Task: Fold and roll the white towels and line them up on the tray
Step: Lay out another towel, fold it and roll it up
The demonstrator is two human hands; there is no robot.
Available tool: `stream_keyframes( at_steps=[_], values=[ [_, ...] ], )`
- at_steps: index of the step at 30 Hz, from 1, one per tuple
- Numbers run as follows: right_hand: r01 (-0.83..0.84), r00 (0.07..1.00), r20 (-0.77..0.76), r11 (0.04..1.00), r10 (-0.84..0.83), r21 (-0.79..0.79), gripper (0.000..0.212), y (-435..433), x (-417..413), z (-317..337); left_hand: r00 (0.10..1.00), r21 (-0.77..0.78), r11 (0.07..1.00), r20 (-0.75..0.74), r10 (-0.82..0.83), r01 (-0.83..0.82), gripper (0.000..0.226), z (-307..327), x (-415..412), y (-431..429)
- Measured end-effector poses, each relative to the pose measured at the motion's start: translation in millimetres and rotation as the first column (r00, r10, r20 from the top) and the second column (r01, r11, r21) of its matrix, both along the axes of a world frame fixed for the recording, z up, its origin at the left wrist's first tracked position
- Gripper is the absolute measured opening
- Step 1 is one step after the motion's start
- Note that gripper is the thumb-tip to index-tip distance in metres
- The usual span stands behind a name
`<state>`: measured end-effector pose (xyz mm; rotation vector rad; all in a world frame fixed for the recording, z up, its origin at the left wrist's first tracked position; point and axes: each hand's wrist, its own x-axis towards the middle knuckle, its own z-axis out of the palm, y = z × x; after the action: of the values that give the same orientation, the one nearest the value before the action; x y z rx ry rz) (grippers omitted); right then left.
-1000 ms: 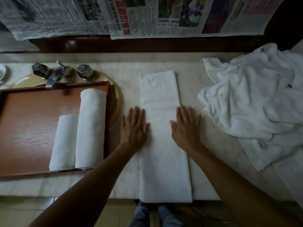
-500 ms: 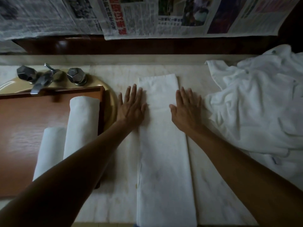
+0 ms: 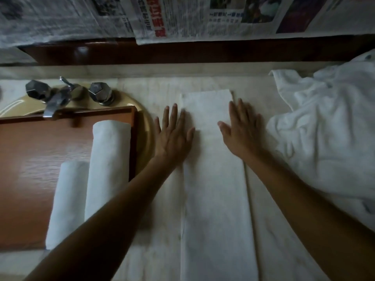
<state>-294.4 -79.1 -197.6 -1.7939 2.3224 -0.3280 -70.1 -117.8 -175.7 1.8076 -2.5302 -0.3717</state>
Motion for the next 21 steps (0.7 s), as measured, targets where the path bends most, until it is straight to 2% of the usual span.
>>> stream_keyframes(
  at_steps=[3, 6, 8, 14, 18, 21],
  values=[
    [-0.093, 0.996, 0.012, 0.992, 0.094, -0.080, 0.073, 91, 32, 7, 0.992, 0.035, 0.998, -0.118, -0.055, 0.059, 0.070, 1, 14, 90],
    [-0.190, 0.981, -0.035, 0.982, 0.191, 0.016, 0.068, 169, 64, 11, 0.976, 0.076, 0.983, -0.153, -0.152, 0.165, 0.067, -5, 28, 167],
    [-0.198, 0.977, -0.069, 0.978, 0.202, 0.060, 0.068, 178, 65, 8, 0.975, 0.064, 0.981, -0.138, -0.175, 0.185, 0.066, -11, 32, 178],
    [-0.171, 0.979, -0.113, 0.985, 0.168, -0.012, 0.064, 83, 44, -4, 0.981, -0.055, 0.980, -0.033, -0.192, 0.190, 0.065, -24, 11, 79],
    [-0.192, 0.975, -0.105, 0.981, 0.193, 0.025, 0.064, 8, 23, -6, 0.982, -0.031, 0.984, 0.073, -0.173, 0.176, 0.067, -24, -11, 10],
    [-0.187, 0.978, -0.072, 0.979, 0.193, 0.083, 0.064, -35, 10, 4, 0.986, 0.003, 0.989, 0.075, -0.146, 0.146, 0.068, -18, -25, -34]
  ],
)
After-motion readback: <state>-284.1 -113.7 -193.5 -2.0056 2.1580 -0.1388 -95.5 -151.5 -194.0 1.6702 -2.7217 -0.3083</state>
